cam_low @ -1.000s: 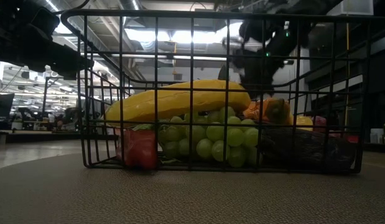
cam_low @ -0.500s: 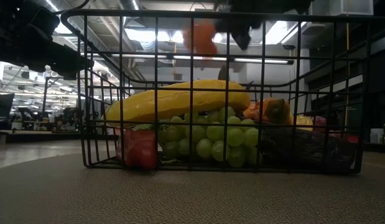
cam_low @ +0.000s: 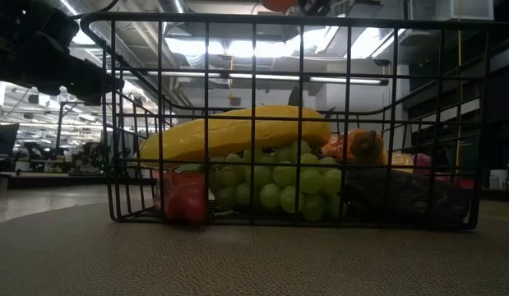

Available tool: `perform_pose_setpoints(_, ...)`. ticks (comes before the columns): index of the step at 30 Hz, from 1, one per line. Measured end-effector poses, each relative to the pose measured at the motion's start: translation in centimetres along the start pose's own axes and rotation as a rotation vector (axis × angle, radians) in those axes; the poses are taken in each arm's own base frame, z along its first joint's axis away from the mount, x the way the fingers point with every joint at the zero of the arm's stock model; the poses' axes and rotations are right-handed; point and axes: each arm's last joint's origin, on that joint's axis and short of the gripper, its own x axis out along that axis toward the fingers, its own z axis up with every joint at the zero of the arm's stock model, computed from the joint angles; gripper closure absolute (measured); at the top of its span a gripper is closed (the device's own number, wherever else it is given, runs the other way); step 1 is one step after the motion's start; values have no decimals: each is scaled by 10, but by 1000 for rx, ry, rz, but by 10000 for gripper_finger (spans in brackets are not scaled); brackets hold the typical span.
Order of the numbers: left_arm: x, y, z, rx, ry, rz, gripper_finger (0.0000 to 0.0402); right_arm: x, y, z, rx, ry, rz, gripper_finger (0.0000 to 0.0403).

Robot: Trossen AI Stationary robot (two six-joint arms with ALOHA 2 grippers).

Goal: Build produce basket
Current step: Put the orange tangerines into the black wire basket

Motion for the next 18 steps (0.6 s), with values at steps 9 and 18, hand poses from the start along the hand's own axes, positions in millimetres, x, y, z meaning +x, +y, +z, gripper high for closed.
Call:
perform_pose_setpoints(9, 0, 0, 0, 0, 0, 0, 214, 2, 6, -2, -67, 20, 20, 366)
perform_pose_setpoints(18, 0, 0, 0, 0, 0, 0, 214, 2, 1, -5, -57, 39, -167, 365)
